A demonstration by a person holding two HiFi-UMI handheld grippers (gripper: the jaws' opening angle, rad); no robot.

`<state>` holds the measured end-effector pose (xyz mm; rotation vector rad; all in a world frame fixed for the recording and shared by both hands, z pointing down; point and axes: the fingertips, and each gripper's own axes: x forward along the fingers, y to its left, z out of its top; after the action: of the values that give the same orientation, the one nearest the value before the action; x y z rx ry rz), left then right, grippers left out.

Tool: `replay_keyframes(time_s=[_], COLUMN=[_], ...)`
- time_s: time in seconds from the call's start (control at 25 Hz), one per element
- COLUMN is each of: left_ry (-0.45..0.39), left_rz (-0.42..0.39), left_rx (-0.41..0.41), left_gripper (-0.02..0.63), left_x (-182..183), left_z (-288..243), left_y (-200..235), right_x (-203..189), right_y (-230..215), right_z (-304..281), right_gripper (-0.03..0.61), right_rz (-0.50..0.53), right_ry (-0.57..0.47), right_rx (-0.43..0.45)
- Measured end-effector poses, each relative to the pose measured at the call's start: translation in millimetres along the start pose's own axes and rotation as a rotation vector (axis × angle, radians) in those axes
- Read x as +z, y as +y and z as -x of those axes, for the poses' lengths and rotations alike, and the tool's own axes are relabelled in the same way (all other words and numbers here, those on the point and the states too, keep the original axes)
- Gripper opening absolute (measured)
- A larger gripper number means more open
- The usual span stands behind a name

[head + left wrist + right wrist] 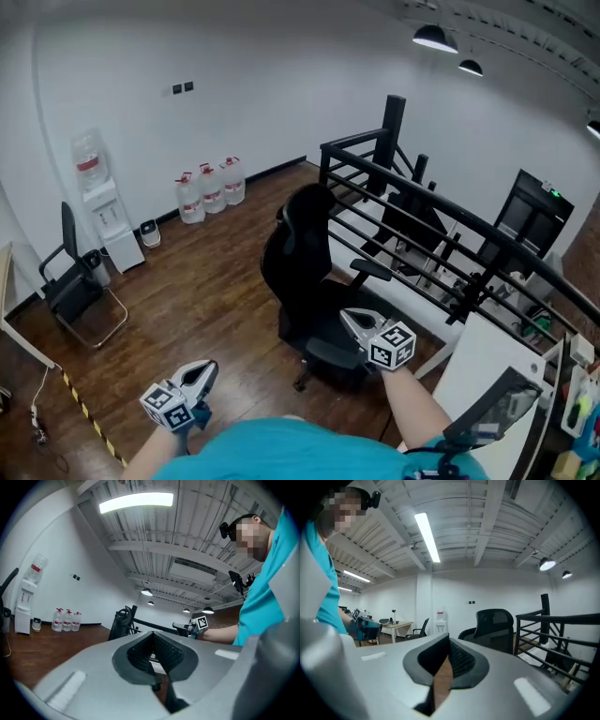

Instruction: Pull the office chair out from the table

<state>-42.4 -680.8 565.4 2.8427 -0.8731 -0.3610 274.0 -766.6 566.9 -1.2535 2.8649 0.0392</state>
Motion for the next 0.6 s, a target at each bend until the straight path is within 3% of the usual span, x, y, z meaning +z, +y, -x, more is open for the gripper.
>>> replay_keyframes(time_s=[0.12, 0.28, 0.6], left_ry=[0.004, 0.021, 0.069], left_rz=[0.001, 0.057, 0.11], left_rx=[-0.08, -0.101, -0.301], left_gripper=[0.02, 0.02, 0.02], left_x=[-43.4, -67.3, -107.5], left_z=[-36.0, -13.1, -30.0], left_y=[-62.4, -77.1, -141.3], right_x=[-41.3, -46.4, -58.8], right_y=[-14.3, 38.1, 80.1], right_z=[77.0, 121.5, 251.6], right_gripper=[0.002, 0.002, 0.002], right_rz=[-0.019, 0.039, 0.042], right_ry=[0.028, 0.066, 0.098], right_rx=[-0.018, -0.012, -0.198])
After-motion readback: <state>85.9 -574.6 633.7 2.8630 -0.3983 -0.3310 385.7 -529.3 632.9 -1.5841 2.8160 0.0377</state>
